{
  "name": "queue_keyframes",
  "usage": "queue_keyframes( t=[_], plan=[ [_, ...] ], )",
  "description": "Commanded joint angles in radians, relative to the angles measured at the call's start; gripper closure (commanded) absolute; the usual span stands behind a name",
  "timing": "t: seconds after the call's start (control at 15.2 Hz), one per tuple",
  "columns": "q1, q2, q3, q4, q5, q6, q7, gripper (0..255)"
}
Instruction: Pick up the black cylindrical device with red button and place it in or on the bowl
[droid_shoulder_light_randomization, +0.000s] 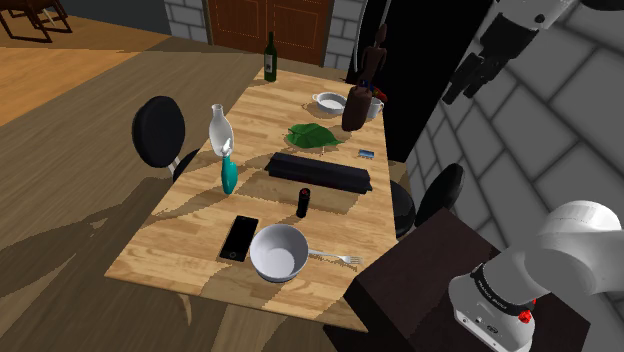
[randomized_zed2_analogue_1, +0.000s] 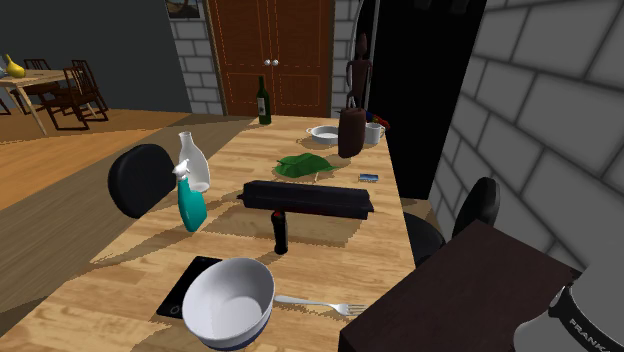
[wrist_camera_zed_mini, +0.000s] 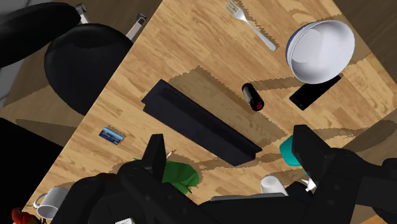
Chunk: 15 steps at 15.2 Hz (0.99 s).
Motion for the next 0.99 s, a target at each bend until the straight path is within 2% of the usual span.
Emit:
queue_keyframes(
  t=[0.0, 0.46, 0.92],
  plan=[
    [0.000, 0.000, 0.000, 0.000, 0.000, 0.000, 0.000, 0],
    [0.017, 0.139, 0.034, -0.096, 0.032, 0.210, 0.031, 0],
    [0.034, 0.335, 0.068, -0.131, 0.060, 0.416, 0.057, 0]
  ],
)
